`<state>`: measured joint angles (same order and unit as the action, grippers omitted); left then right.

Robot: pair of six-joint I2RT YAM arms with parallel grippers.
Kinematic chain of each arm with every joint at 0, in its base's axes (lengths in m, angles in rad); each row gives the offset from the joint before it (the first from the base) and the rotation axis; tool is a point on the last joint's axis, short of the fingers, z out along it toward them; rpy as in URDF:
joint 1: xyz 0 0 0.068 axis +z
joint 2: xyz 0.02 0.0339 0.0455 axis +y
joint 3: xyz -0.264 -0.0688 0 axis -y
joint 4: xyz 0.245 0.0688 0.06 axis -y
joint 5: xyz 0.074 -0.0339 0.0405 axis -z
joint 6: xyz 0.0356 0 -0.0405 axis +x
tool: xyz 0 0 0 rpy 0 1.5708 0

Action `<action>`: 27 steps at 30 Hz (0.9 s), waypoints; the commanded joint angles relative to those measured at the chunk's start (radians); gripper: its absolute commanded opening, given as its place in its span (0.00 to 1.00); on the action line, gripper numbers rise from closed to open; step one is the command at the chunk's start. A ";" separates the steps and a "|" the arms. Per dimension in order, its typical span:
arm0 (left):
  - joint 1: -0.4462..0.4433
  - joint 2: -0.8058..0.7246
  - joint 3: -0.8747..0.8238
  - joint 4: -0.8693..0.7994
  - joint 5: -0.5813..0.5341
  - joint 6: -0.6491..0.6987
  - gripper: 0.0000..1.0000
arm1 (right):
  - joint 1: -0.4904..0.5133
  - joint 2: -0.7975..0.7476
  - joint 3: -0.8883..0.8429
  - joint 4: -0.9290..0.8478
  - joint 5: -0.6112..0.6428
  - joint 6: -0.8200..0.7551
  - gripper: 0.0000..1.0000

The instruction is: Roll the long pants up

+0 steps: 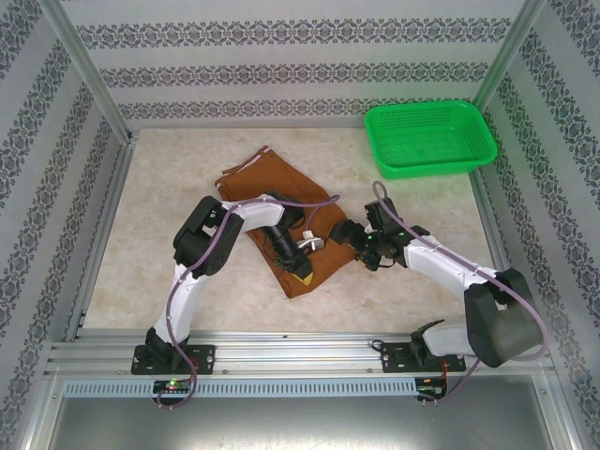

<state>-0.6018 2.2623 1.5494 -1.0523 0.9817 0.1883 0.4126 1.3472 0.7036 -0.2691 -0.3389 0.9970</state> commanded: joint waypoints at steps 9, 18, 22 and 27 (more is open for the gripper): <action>0.000 -0.077 -0.015 0.104 -0.030 -0.027 0.07 | 0.048 0.181 -0.014 0.079 0.017 0.013 0.95; 0.000 -0.121 -0.038 0.157 -0.074 -0.043 0.06 | 0.044 0.360 -0.012 0.228 -0.016 -0.015 0.32; 0.000 -0.271 -0.135 0.335 -0.368 -0.131 0.22 | 0.019 0.420 -0.065 0.372 -0.074 0.052 0.00; -0.028 -0.560 -0.349 0.563 -0.922 -0.178 0.97 | 0.018 0.420 -0.099 0.426 -0.095 0.087 0.00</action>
<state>-0.6151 1.8248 1.2751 -0.6697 0.4225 0.0360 0.4217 1.7065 0.6712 0.2054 -0.4801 1.0504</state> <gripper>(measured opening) 0.578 0.152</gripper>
